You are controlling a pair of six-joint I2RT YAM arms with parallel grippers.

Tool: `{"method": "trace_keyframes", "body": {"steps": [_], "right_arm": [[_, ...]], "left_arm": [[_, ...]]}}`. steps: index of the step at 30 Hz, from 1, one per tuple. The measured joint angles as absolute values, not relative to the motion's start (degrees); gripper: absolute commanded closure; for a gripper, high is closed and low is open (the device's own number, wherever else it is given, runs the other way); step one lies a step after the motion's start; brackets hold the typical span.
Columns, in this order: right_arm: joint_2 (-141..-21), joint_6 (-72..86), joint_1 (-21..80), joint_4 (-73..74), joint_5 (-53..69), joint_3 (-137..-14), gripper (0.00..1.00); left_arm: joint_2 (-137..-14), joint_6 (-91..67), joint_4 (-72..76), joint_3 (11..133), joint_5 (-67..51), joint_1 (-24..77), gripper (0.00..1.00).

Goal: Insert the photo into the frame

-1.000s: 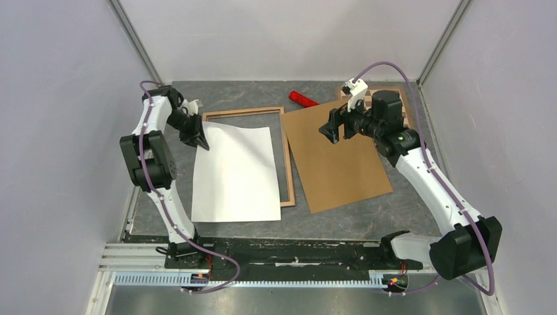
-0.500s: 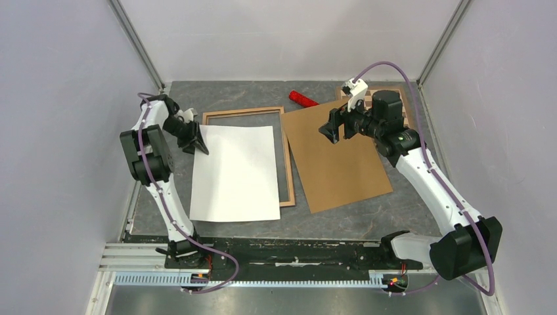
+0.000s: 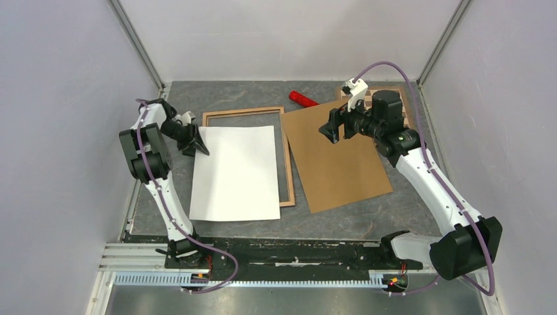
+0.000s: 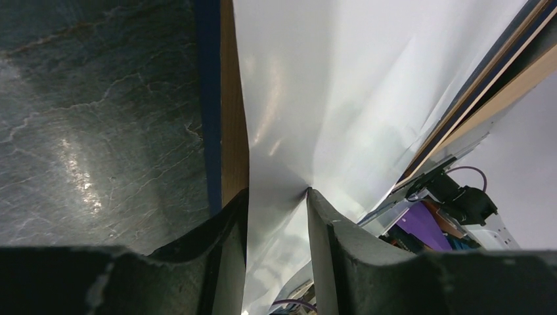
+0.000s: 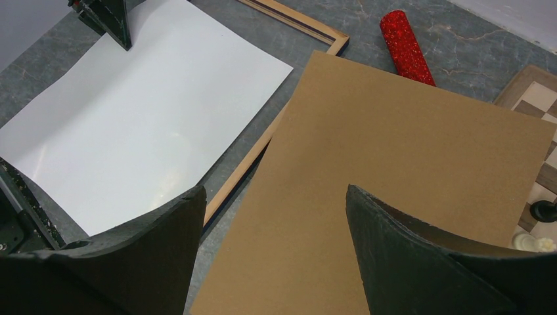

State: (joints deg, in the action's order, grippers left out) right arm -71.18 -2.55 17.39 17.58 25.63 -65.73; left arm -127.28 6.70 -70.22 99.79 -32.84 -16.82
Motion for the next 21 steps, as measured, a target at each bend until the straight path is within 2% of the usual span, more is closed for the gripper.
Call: {"method": "trace_keyframes", "body": {"steps": [13,17,21], "right_arm": [[-71.18,-2.55,17.39,17.58,25.61,-65.73,0.20],[-71.18,-2.55,17.39,17.58,25.63,-65.73,0.20],[-71.18,-2.55,17.39,17.58,25.61,-65.73,0.20]], "left_arm": [[-128.25,5.61,-70.08,98.72,-36.01,-17.74,0.52],[-128.25,5.41,-70.08,98.06,-36.84,-18.02,0.54],[-128.25,5.28,-69.87,97.47,-37.56,-18.28,0.60]]}}
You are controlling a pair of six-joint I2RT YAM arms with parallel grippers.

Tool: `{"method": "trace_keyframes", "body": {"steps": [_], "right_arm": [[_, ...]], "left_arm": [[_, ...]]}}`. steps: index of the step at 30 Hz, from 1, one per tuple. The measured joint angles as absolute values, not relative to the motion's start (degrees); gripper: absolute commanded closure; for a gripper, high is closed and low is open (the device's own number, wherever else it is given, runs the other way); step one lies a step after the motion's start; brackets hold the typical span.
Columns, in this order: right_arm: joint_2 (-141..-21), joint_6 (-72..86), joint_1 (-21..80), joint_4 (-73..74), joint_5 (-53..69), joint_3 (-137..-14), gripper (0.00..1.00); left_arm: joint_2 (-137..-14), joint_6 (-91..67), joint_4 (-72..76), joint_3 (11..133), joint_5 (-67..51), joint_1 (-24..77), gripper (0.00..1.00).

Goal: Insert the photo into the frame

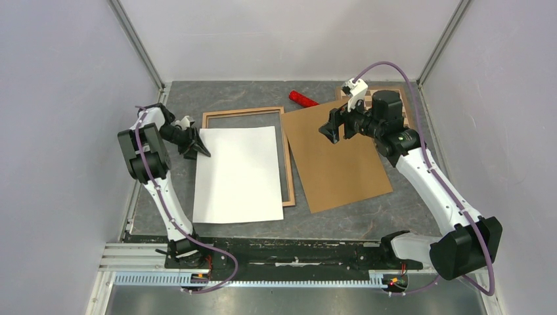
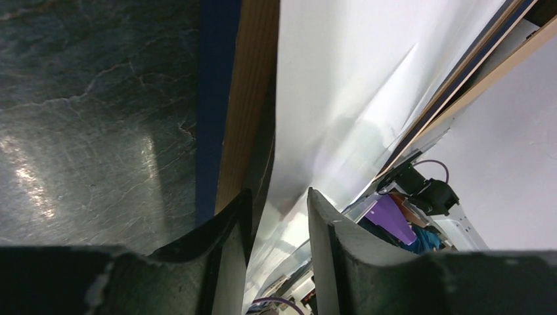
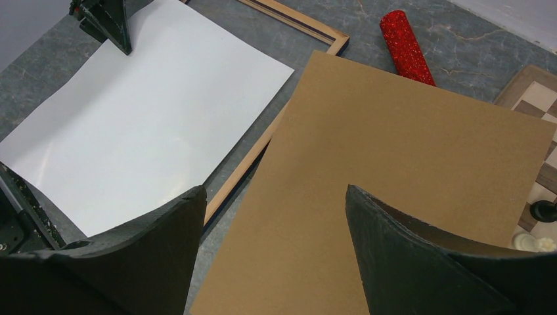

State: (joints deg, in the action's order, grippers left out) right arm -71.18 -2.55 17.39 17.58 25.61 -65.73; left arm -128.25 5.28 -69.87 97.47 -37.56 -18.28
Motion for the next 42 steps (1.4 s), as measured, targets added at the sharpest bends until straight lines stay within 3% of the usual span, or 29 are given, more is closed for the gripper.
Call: {"method": "trace_keyframes", "body": {"steps": [18,24,42], "right_arm": [[-71.18,-2.55,17.39,17.58,25.63,-65.73,0.20],[-71.18,-2.55,17.39,17.58,25.63,-65.73,0.20],[-71.20,-2.55,17.39,17.56,25.61,-65.73,0.20]], "left_arm": [[-128.20,-2.81,-63.72,94.30,-39.29,-18.33,0.83],[-128.20,-5.19,-61.36,94.39,-40.10,-18.33,0.97],[-125.21,-10.44,-50.00,94.08,-43.55,-18.00,0.98]]}}
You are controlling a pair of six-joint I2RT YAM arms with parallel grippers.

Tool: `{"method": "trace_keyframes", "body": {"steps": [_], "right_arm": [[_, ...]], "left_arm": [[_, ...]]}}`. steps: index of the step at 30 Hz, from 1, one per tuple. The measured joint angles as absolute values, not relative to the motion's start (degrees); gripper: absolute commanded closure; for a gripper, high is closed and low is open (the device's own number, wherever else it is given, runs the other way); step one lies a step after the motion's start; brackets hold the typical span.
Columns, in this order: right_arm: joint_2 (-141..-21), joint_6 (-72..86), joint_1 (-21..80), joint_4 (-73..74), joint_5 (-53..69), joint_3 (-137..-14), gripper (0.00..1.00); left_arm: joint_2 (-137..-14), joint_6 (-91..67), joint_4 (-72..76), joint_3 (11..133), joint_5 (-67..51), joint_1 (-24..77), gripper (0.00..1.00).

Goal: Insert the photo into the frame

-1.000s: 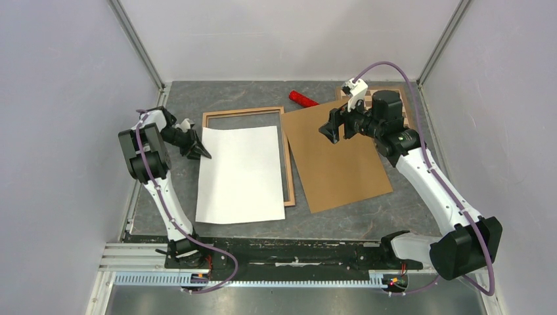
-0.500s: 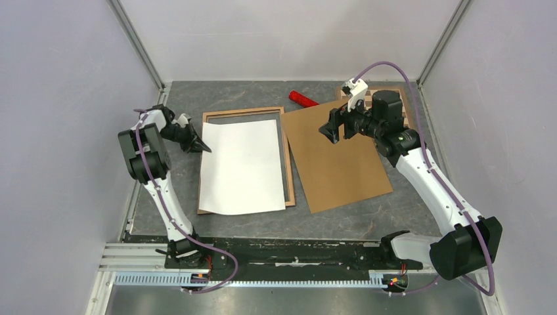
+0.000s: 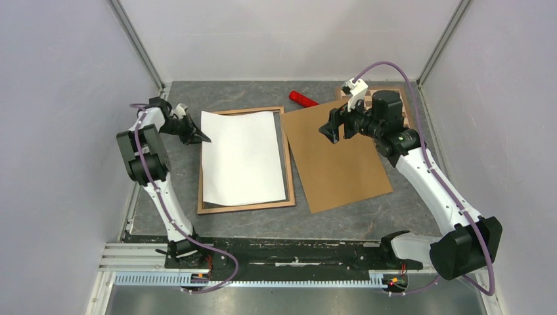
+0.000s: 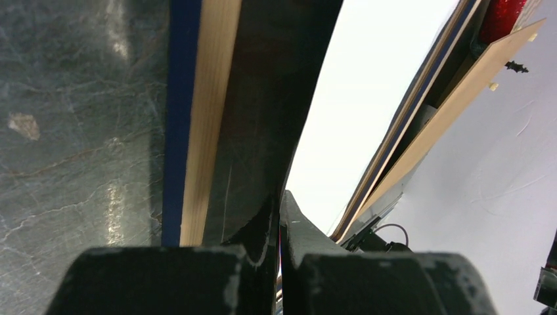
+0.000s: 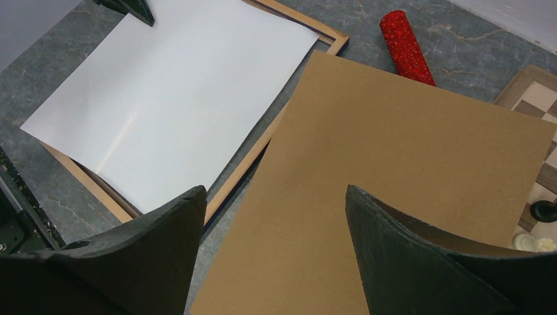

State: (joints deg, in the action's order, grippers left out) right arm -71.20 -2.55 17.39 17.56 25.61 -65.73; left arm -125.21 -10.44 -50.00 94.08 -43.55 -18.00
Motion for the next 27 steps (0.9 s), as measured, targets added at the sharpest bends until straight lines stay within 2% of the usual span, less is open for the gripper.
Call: {"method": "trace_keyframes", "body": {"steps": [9,27], "right_arm": [[-71.33,-2.57,17.39,17.52,25.61,-65.73,0.20],[-71.33,-2.57,17.39,17.23,25.61,-65.73,0.20]], "left_arm": [[-125.69,-10.41,-50.46,98.39,-43.62,-15.81,0.98],[-125.84,-13.96,-45.89,95.02,-43.22,-14.26,0.98]]}}
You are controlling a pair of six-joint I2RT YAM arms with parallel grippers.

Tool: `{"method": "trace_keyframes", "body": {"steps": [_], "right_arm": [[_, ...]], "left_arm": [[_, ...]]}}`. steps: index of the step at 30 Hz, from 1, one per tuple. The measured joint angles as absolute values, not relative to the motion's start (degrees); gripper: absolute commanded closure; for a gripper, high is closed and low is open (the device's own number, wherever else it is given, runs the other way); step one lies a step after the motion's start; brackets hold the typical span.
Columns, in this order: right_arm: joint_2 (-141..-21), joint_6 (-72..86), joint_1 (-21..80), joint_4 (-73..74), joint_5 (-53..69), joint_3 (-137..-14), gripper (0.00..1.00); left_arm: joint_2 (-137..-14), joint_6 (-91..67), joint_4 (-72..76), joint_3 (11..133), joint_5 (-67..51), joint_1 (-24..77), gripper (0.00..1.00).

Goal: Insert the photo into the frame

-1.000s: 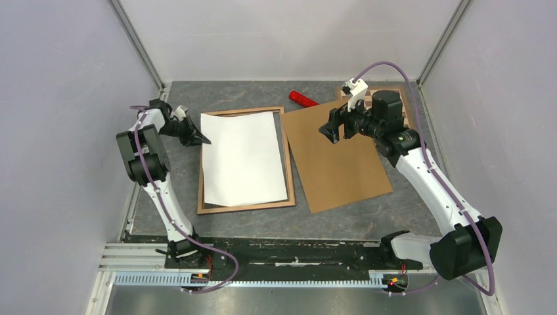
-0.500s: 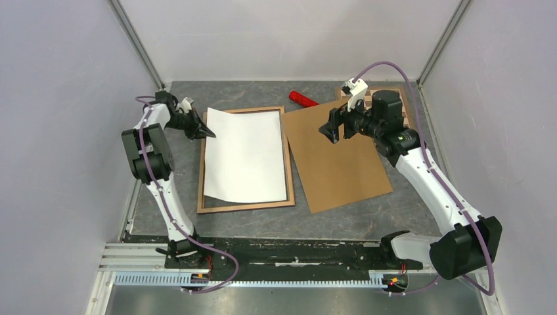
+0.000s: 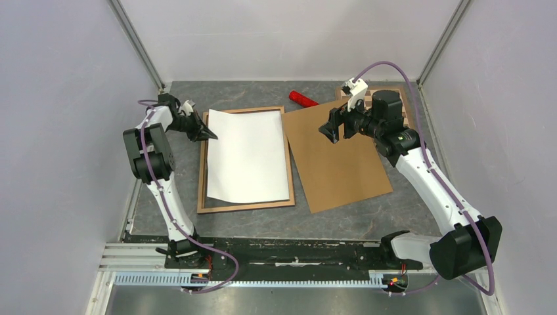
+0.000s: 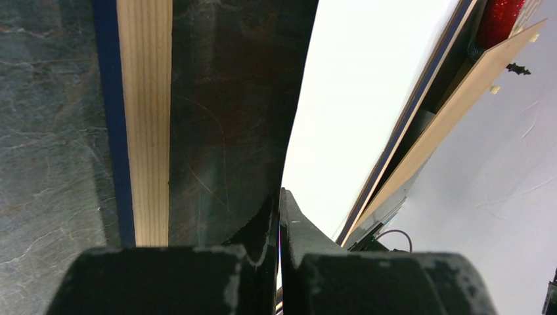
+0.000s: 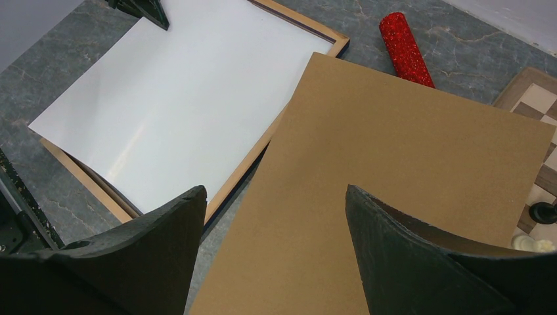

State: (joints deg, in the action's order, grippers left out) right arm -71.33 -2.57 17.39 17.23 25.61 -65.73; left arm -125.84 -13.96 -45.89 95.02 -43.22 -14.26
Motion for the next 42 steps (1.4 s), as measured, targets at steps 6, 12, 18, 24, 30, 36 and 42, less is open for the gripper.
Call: {"method": "trace_keyframes", "body": {"steps": [6,12,18,24,30,36,42], "right_arm": [[-71.33,-2.57,17.39,17.23,25.61,-65.73,0.20],[-71.33,-2.57,17.39,17.23,25.61,-65.73,0.20],[-71.33,-2.57,17.39,17.23,25.61,-65.73,0.20],[-71.33,-2.57,17.39,17.21,25.63,-65.73,0.20],[-71.33,-2.57,17.39,17.21,25.63,-65.73,0.20],[-71.33,-2.57,17.39,17.21,25.63,-65.73,0.20],[-71.33,-2.57,17.39,17.21,25.63,-65.73,0.20]], "left_arm": [[-125.84,-13.96,-45.71,94.89,-42.48,-14.26,0.98],[-125.84,-13.96,-45.04,94.21,-41.91,-14.26,0.98],[-125.58,-14.00,-43.83,92.71,-41.32,-14.26,0.98],[-125.51,-14.02,-43.11,92.40,-40.82,-14.26,0.98],[-125.51,-14.02,-43.11,92.40,-40.60,-14.26,0.98],[-125.51,-14.04,-43.11,92.40,-40.58,-14.26,0.98],[-125.51,-14.02,-43.11,92.40,-40.38,-14.26,0.98]]}}
